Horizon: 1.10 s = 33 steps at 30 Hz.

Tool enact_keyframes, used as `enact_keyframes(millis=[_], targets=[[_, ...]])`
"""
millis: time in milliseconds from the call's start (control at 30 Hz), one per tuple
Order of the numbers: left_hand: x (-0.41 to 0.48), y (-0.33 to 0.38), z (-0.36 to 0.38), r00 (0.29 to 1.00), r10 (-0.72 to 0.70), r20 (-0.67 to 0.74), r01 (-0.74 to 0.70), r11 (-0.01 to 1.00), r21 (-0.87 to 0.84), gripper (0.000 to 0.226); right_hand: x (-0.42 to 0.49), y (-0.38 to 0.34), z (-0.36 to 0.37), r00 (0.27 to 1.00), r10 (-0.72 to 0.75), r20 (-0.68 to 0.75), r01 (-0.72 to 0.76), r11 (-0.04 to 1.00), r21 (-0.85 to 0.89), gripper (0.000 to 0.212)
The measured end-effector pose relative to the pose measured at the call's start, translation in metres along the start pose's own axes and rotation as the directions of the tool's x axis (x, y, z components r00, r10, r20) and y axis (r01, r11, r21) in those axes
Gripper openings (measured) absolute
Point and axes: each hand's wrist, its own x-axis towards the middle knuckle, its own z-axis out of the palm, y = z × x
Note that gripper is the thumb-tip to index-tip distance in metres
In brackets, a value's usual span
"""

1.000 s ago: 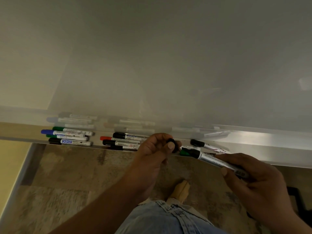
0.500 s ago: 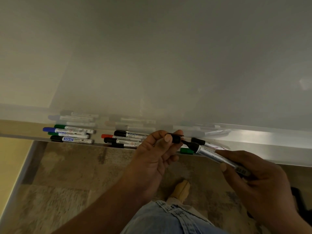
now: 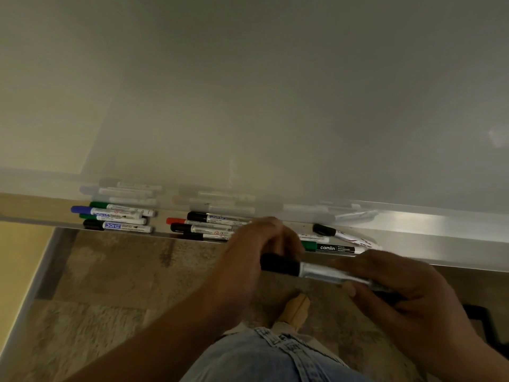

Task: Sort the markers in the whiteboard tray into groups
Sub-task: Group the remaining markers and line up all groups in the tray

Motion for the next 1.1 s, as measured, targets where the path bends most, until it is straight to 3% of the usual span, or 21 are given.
enact_keyframes(millis=[100, 200, 400, 500, 633, 767, 833, 967, 1100], targets=[[-0.003, 0.006, 0.012, 0.998, -0.03, 0.05, 0.035, 0.995, -0.095, 0.067, 0.005, -0.006, -0.002, 0.996, -0.049, 0.071, 0.048, 0.999, 0.008, 0.029], [-0.004, 0.008, 0.018, 0.996, -0.057, 0.075, 0.061, 0.997, -0.055, 0.077, 0.009, -0.008, -0.009, 0.994, -0.042, 0.103, 0.039, 0.999, 0.029, 0.027], [0.0, 0.002, 0.014, 0.996, -0.069, 0.051, 0.073, 0.994, -0.076, 0.075, 0.019, -0.015, -0.009, 0.992, -0.07, 0.108, 0.075, 0.996, -0.048, 0.029], [-0.005, -0.006, 0.01, 0.985, -0.143, 0.096, 0.155, 0.978, -0.137, 0.077, 0.02, -0.019, -0.007, 0.986, -0.081, 0.144, 0.095, 0.991, -0.097, 0.029], [-0.019, -0.01, 0.01, 0.958, -0.279, 0.072, 0.284, 0.955, -0.078, 0.066, 0.014, -0.014, -0.007, 0.98, -0.023, 0.195, 0.032, 0.999, -0.041, 0.032], [-0.022, -0.006, 0.012, 0.96, -0.278, 0.029, 0.279, 0.958, -0.059, 0.061, 0.015, -0.002, -0.003, 0.984, -0.013, 0.18, 0.007, 0.999, 0.034, 0.031], [-0.02, 0.002, 0.011, 0.966, -0.258, 0.032, 0.258, 0.966, -0.011, 0.057, 0.012, 0.004, 0.0, 0.983, 0.0, 0.184, -0.018, 0.995, 0.096, 0.034], [-0.001, 0.009, 0.005, 0.977, -0.156, 0.147, 0.108, 0.95, 0.294, 0.063, 0.007, 0.025, 0.008, 0.992, -0.004, 0.127, -0.008, 0.995, 0.101, 0.03], [0.037, -0.008, -0.005, 0.998, -0.059, 0.026, 0.04, 0.884, 0.467, 0.045, 0.008, 0.069, 0.021, 0.995, 0.096, -0.015, -0.096, 0.994, -0.052, 0.024]])
